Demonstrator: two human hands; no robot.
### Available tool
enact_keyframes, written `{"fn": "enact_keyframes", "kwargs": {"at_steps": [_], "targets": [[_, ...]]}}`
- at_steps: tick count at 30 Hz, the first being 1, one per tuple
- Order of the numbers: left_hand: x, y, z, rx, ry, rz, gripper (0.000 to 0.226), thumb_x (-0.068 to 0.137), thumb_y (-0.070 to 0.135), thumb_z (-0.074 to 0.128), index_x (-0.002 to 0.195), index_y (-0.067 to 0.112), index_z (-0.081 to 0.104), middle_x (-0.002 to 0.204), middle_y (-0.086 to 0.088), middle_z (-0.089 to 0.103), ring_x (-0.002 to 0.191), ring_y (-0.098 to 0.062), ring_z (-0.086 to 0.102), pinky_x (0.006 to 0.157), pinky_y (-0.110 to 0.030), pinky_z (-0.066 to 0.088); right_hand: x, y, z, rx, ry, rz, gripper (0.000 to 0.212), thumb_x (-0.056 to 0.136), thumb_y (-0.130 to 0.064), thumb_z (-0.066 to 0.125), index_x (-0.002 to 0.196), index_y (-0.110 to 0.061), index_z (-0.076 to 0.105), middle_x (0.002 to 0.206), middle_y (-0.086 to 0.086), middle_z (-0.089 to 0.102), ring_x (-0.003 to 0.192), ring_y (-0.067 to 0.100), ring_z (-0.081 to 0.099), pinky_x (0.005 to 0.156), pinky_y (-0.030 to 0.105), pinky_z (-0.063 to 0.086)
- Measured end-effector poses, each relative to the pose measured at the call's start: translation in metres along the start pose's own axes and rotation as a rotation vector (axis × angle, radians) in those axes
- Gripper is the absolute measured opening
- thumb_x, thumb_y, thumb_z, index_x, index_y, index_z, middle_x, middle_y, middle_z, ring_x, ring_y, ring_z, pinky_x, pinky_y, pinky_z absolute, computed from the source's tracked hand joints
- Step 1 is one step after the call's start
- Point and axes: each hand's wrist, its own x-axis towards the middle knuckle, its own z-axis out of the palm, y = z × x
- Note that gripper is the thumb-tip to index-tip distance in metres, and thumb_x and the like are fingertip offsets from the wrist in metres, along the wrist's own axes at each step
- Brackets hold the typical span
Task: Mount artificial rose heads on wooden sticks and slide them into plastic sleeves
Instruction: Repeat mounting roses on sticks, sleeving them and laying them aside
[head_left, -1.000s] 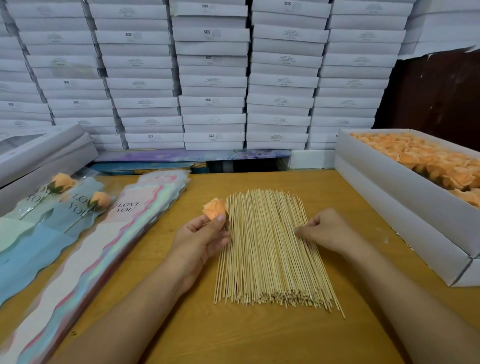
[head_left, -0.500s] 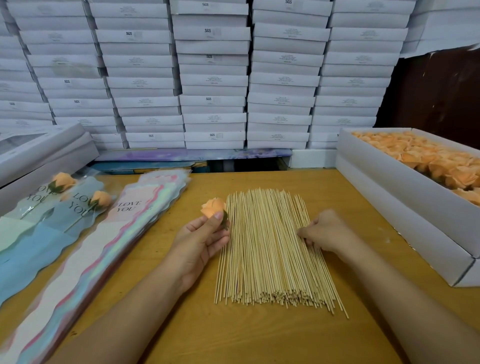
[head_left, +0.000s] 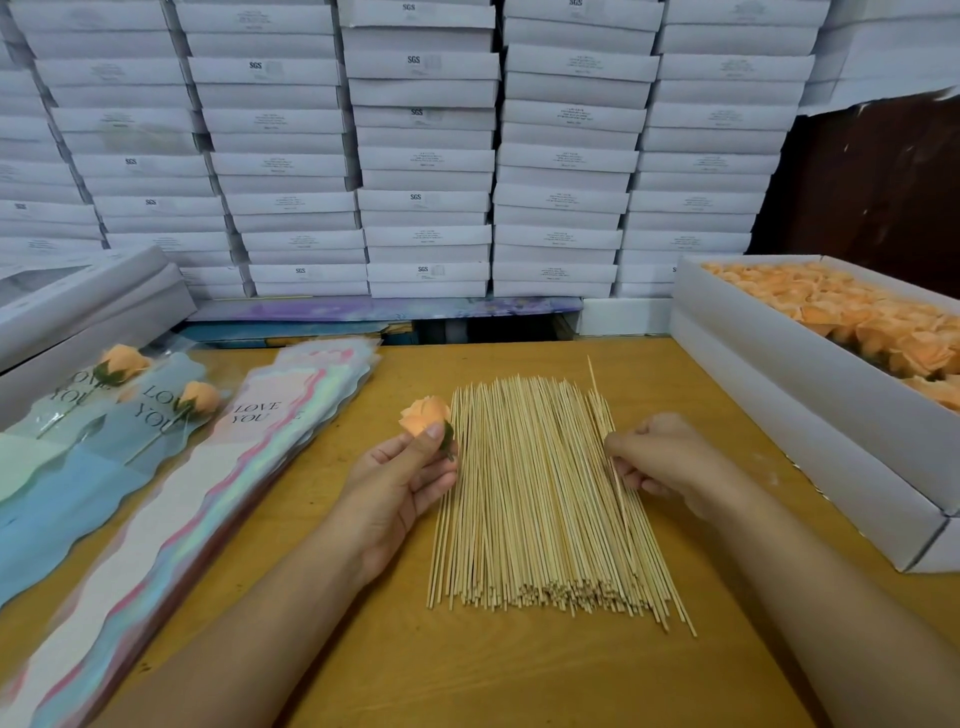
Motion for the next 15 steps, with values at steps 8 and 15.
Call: {"fn": "enact_keyframes", "kwargs": {"at_steps": [8, 15], "targets": [[0.0018, 0.0007, -0.0009, -0.05, 0.011, 0.0, 0.034, 0.075, 0.022, 0.078, 0.104, 0.004, 0.074, 0.102, -0.016, 0.075, 0.081, -0.016, 0.074, 0.069, -0.024, 0.062, -0.0025, -0.0049, -0.0056, 0.326, -0.177, -0.077, 0.013, 0.091, -0.005, 0.066, 0.104, -0.008, 0.066, 0.081, 0.005, 0.078, 0.066, 0.012, 0.071, 0.057, 0.023, 0.056], [0.0047, -0.0005, -0.0028, -0.065, 0.006, 0.0, 0.034, 0.077, 0.022, 0.078, 0.105, 0.003, 0.073, 0.104, -0.017, 0.074, 0.082, -0.016, 0.074, 0.07, -0.025, 0.062, -0.0051, -0.0082, -0.0102, 0.552, -0.332, -0.114, 0.024, 0.086, 0.003, 0.068, 0.109, -0.003, 0.069, 0.088, 0.013, 0.077, 0.069, 0.016, 0.072, 0.058, 0.023, 0.057]]}}
